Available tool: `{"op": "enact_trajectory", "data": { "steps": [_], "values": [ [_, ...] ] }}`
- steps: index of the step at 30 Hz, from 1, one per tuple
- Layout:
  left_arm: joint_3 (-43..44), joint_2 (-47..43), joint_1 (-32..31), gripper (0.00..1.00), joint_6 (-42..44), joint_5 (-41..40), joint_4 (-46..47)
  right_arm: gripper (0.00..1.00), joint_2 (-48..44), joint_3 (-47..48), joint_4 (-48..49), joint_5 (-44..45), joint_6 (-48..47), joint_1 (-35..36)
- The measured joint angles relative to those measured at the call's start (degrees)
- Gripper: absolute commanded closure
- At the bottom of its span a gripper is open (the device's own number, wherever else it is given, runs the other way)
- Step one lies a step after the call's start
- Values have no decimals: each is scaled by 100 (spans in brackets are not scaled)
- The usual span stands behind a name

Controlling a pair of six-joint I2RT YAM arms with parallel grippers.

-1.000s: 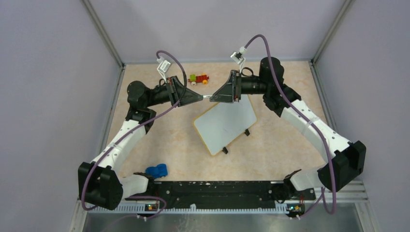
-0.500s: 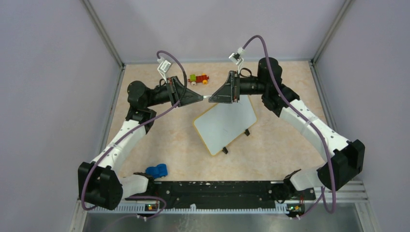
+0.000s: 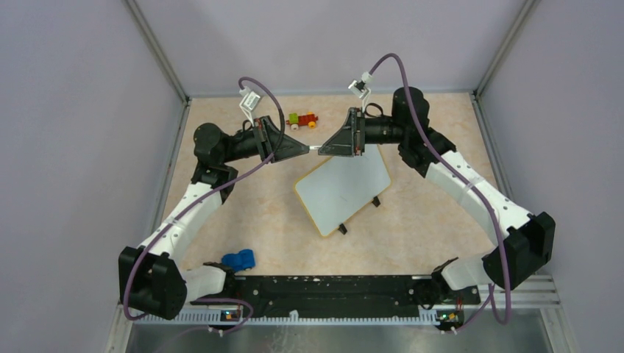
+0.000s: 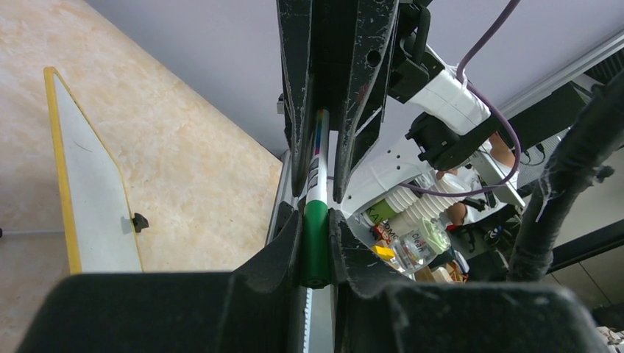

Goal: Write a sentence on the whiteboard
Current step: Open the pen cap from the whiteboard marker, then place the pen cap at the center of the board.

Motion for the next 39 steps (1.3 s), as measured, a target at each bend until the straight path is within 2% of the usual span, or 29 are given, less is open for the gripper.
{"op": "enact_trajectory", "data": {
  "steps": [7, 17, 23, 28, 30, 32, 37, 39],
  "values": [
    [-15, -11, 2, 100, 0, 24, 0, 100, 0, 0, -46, -46, -44, -9],
    [-214, -76, 157, 100, -297, -15, 372, 100, 0, -87, 122, -151, -2, -111],
    [-470, -127, 1005, 100, -516, -96, 459, 100, -240, -210, 109, -208, 28, -811],
    [-542, -155, 1349, 100, -411, -17, 398, 100, -448, -278, 116, -367, 2, -1266],
    [-439, -166, 1545, 100, 140, 22, -177, 100, -516, -308, 28, -437, -129, -1423],
    [111, -111, 1668, 100, 1314, -197, -1674, 100, -568, -313, -199, -490, -361, -1561],
    [1641, 243, 1659, 100, 4487, -1738, -4708, 100, -632, -214, -1364, -522, -1537, -1764],
    [1858, 404, 1655, 97, 5372, -2361, -5462, 100, -616, -61, -2026, -450, -2153, -1799]
  ]
}}
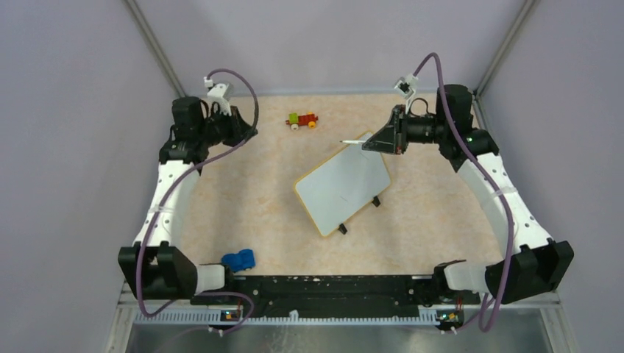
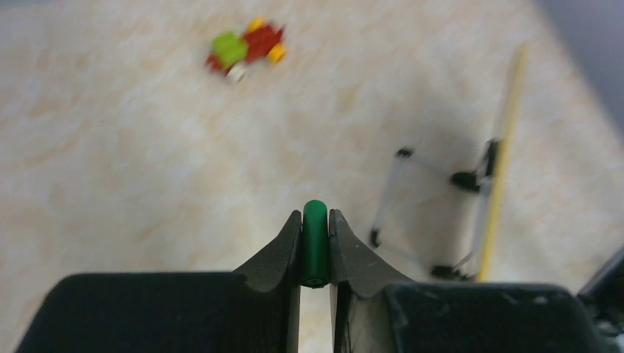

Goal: Write a sentence on the whiteboard
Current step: Place the pen cap at the center of the board.

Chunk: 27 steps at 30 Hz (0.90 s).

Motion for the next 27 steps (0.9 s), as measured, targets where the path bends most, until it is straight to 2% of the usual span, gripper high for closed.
{"op": "enact_trajectory", "data": {
  "steps": [4, 10, 17, 21, 27],
  "values": [
    [-234, 452, 2, 94, 1521, -1257, -1222, 100, -15, 177, -960, 264, -1123, -31],
    [-787, 892, 0, 90, 2557, -2472, -1978, 100, -146, -114, -1567, 479, -1971, -308],
    [-879, 1690, -7, 84, 2959, -3202, -1985, 100, -243, -546, -1788, 203, -2332, -501],
    [-981, 2057, -31, 81, 2999, -3399, -1884, 100, -328, -634, -1803, 72, -2420, -533],
    [-977, 2435, -39, 72, 3001, -3504, -1700, 100, -417, -634, -1805, -293, -2430, -610]
  ]
}}
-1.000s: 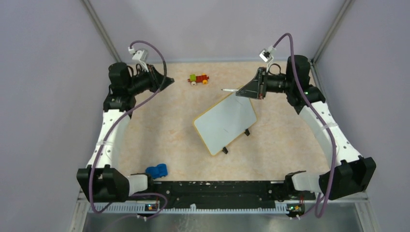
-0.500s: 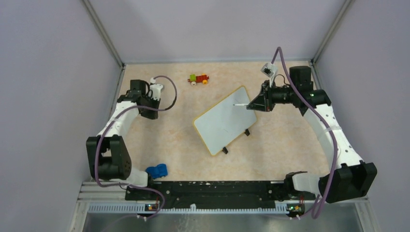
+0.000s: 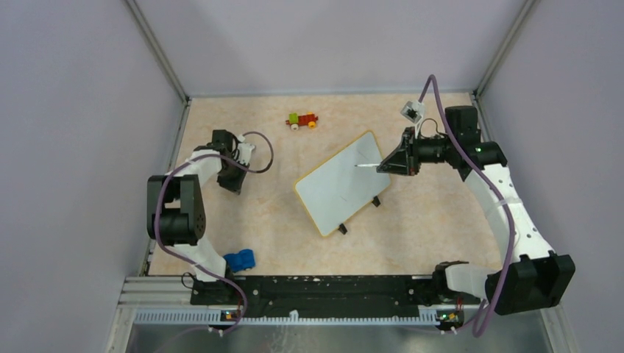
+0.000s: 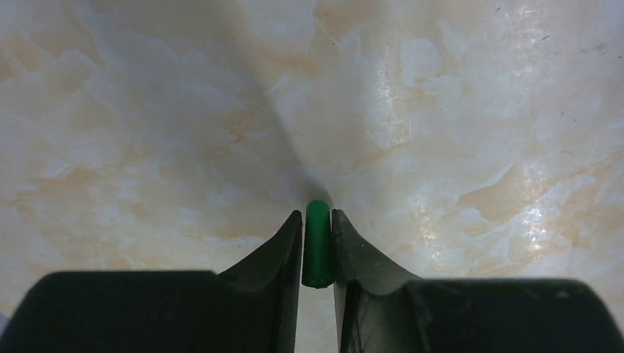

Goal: Write a sentence on the whiteboard
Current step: Place the pen cap at the center of the board.

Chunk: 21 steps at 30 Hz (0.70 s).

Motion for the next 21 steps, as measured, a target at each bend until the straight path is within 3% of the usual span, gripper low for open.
{"op": "enact_trajectory", "data": {
  "steps": [7, 18, 21],
  "values": [
    [39, 247, 2, 62, -9, -39, 50, 100, -46, 0, -7, -195, 2, -9],
    [411, 232, 2, 27, -2, 260, -382, 100, -59, 15, -81, -402, 44, -133],
    [752, 146, 2, 23, 2, 407, -675, 100, -55, 15, 2, -555, 175, -352]
  ]
}}
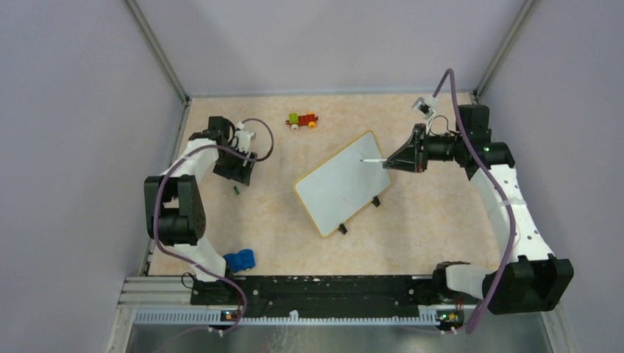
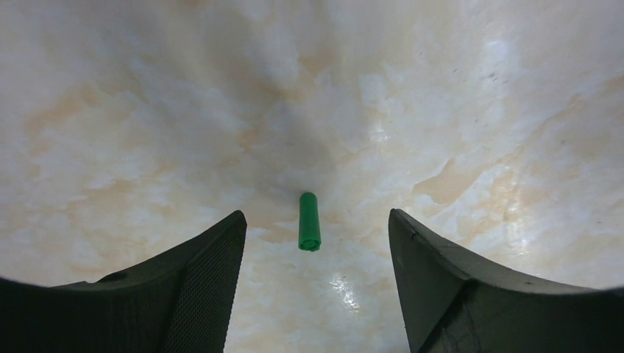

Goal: Write a sentence on the whiteboard
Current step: Place the pen cap at the center of the board, then adjust the whiteboard on the whiteboard stand.

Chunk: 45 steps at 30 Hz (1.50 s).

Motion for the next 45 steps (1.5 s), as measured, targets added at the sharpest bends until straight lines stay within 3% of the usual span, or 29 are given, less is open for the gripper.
{"op": "enact_trajectory", "data": {
  "steps": [5, 11, 17, 22, 28, 37, 45],
  "values": [
    [1071, -192, 0, 19, 146, 402, -518, 100, 131, 0, 214, -225, 192, -660],
    [2616, -586, -68, 8, 439, 1307, -763, 100, 341, -2, 197, -295, 81, -1526],
    [2857, -999, -809, 9, 573, 2186, -935, 100, 317, -197, -87, -55, -422, -1628],
    [2465, -896, -1534, 11, 181, 3195, -896, 100, 188, -439, -260, 111, -704, -1628],
    [2146, -468, -1818, 19, -905, 4253, -205, 100, 68, -568, -278, 48, -828, -1628],
    [2164, 487, -2201, 30, -1526, 4533, 219, 100, -15, -691, -343, -59, -999, -1628],
    [2203, 800, -2568, 59, -1637, 4544, 223, 100, -15, -717, -691, -55, -1497, -1628]
  ]
}}
